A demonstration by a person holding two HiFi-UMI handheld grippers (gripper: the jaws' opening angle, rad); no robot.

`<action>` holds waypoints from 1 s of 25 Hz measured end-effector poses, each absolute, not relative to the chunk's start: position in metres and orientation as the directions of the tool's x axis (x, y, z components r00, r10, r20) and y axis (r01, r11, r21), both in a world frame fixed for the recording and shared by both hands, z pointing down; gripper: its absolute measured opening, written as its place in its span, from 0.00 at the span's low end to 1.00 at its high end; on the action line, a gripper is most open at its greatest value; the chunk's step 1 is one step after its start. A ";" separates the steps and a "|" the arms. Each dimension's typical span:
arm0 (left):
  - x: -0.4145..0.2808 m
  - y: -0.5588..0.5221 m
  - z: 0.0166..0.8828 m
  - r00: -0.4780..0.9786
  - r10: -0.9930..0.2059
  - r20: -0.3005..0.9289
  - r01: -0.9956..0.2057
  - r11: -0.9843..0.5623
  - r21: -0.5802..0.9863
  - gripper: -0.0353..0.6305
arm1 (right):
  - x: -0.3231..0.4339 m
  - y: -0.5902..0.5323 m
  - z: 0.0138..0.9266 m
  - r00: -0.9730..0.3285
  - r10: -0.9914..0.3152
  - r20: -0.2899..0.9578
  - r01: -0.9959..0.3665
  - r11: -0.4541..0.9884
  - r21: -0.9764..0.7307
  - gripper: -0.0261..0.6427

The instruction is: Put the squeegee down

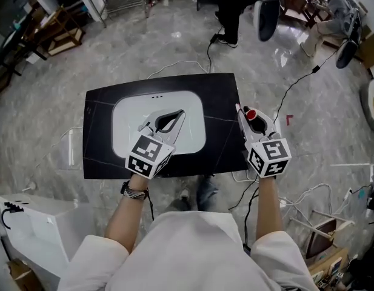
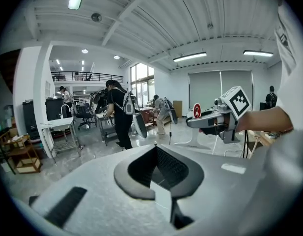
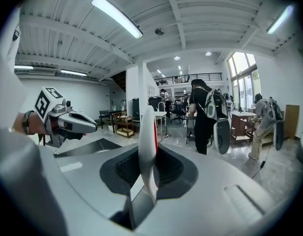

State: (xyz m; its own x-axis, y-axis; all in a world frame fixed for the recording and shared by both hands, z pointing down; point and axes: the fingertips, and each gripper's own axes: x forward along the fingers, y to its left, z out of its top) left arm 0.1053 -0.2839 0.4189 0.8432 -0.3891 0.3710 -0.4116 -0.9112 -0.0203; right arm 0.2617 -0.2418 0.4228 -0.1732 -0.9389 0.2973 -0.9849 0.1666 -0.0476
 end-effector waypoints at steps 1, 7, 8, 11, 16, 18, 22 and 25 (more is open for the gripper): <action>0.107 -0.290 0.421 0.836 -0.400 0.375 -0.424 -0.905 -0.019 0.06 | 0.265 -0.249 0.428 -0.181 -0.935 0.305 -0.984 0.175 -0.046 0.13; 0.122 -0.315 0.437 0.807 -0.428 0.407 -0.463 -0.886 -0.014 0.06 | 0.287 -0.291 0.463 -0.197 -0.910 0.364 -0.978 0.211 -0.003 0.13; 0.123 -0.318 0.440 0.802 -0.432 0.413 -0.469 -0.883 -0.013 0.06 | 0.290 -0.297 0.470 -0.197 -0.905 0.378 -0.976 0.216 0.009 0.13; 0.122 -0.329 0.449 0.786 -0.449 0.426 -0.497 -0.868 0.001 0.06 | 0.296 -0.312 0.493 -0.197 -0.889 0.413 -0.973 0.230 0.030 0.13; 0.122 -0.342 0.466 0.763 -0.460 0.455 -0.519 -0.855 0.005 0.06 | 0.298 -0.331 0.527 -0.215 -0.862 0.458 -0.964 0.263 0.043 0.13; 0.124 -0.342 0.471 0.756 -0.458 0.468 -0.520 -0.854 0.003 0.06 | 0.296 -0.337 0.543 -0.224 -0.847 0.483 -0.957 0.285 0.055 0.13; 0.126 -0.344 0.480 0.747 -0.455 0.485 -0.524 -0.851 0.008 0.06 | 0.291 -0.349 0.571 -0.219 -0.820 0.529 -0.935 0.332 0.127 0.13; 0.128 -0.345 0.486 0.739 -0.457 0.495 -0.528 -0.849 0.005 0.06 | 0.288 -0.357 0.584 -0.220 -0.812 0.541 -0.916 0.362 0.170 0.13</action>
